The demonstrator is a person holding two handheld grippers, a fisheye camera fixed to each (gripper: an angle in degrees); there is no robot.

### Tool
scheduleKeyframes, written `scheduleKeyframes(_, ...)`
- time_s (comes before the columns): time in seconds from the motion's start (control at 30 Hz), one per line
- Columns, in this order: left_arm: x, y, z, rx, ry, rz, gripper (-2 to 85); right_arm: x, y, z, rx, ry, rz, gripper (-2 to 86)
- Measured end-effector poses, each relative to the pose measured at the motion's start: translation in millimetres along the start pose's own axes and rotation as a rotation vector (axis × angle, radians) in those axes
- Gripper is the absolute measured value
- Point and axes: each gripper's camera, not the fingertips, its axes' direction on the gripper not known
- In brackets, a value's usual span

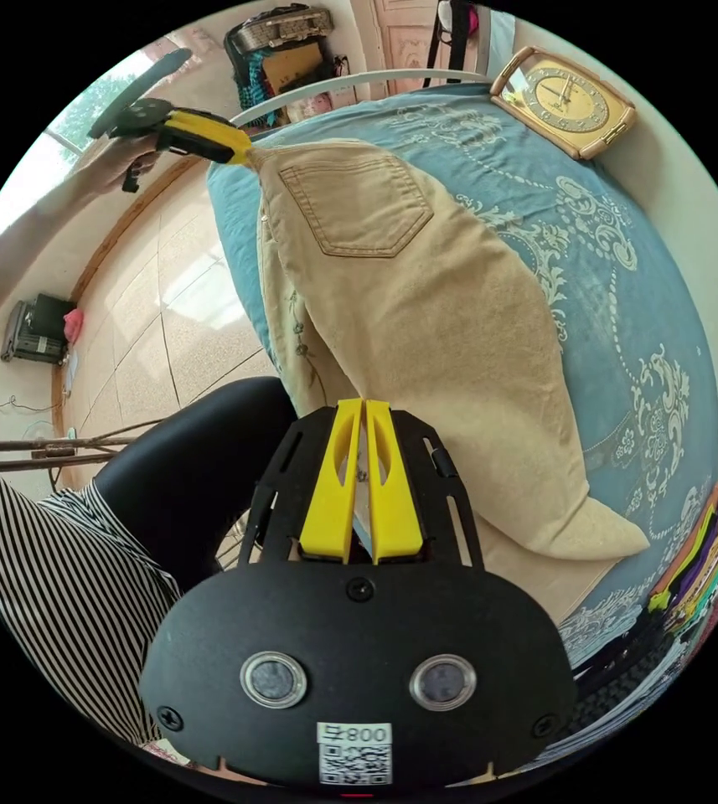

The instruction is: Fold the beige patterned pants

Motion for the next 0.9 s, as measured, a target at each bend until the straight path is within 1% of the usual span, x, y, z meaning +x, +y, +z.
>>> scheduleKeyframes(0.03,-23.2,23.8,7.5,0.055,0.119,-0.124,9.0,0.3,0.2,3.5,-0.008,-0.008,0.007,0.4)
scheduleKeyframes(0.07,-47.3,49.6,18.2,0.127,0.286,-0.263,9.2,0.1,1.0,7.9,-0.016,-0.015,0.015,0.4)
scheduleKeyframes(0.1,-58.5,61.8,25.0,0.157,0.379,-0.327,9.3,-0.8,2.4,10.0,-0.017,-0.020,0.018,0.4)
scheduleKeyframes(0.17,-94.3,109.3,50.7,0.339,0.686,-0.560,9.8,-1.7,4.5,10.8,-0.021,-0.026,0.016,0.5)
scheduleKeyframes(0.2,-101.1,119.4,56.9,0.391,0.753,-0.600,9.9,-1.5,6.0,9.7,-0.021,-0.033,0.014,0.5)
scheduleKeyframes(0.23,-113.5,135.6,69.4,0.475,0.872,-0.671,10.3,-1.2,6.7,8.9,-0.021,-0.037,0.015,0.5)
scheduleKeyframes(0.27,-124.4,147.2,82.5,0.522,0.953,-0.745,10.7,-0.5,8.6,6.9,-0.019,-0.048,0.018,0.5)
scheduleKeyframes(0.33,-140.3,156.9,101.9,0.539,1.024,-0.833,10.7,0.2,11.8,4.1,-0.014,-0.062,0.025,0.5)
scheduleKeyframes(0.43,-163.7,161.9,120.2,0.540,1.026,-0.900,7.5,-1.5,17.0,1.1,-0.013,-0.073,0.037,0.5)
scheduleKeyframes(0.47,-171.9,160.7,121.0,0.553,1.018,-0.907,5.2,-3.0,19.1,-0.4,-0.014,-0.072,0.041,0.5)
scheduleKeyframes(0.5,-175.6,158.6,119.9,0.567,1.024,-0.894,4.8,-4.4,21.4,-3.3,-0.011,-0.070,0.043,0.5)
scheduleKeyframes(0.6,-188.6,134.4,97.4,0.625,1.006,-0.709,3.5,-4.6,27.8,-20.0,0.025,-0.084,0.056,0.5)
scheduleKeyframes(0.67,-194.8,117.0,74.2,0.647,0.941,-0.548,3.1,-2.1,32.2,-38.1,0.069,-0.103,0.075,0.5)
scheduleKeyframes(0.7,-196.4,115.1,70.0,0.647,0.915,-0.520,3.0,-1.4,35.9,-51.6,0.105,-0.103,0.079,0.5)
scheduleKeyframes(0.73,-200.3,114.4,65.6,0.639,0.856,-0.476,2.9,-1.2,37.6,-57.6,0.119,-0.101,0.080,0.5)
scheduleKeyframes(0.8,-208.6,121.3,73.5,0.582,0.781,-0.490,2.9,-3.5,43.5,-72.1,0.156,-0.117,0.078,0.5)
scheduleKeyframes(0.87,-221.0,139.7,105.0,0.453,0.711,-0.569,2.8,-9.0,44.6,-70.3,0.152,-0.131,0.075,0.5)
scheduleKeyframes(0.9,-224.4,145.2,114.7,0.414,0.705,-0.602,2.8,-15.0,43.0,-62.0,0.117,-0.132,0.065,0.5)
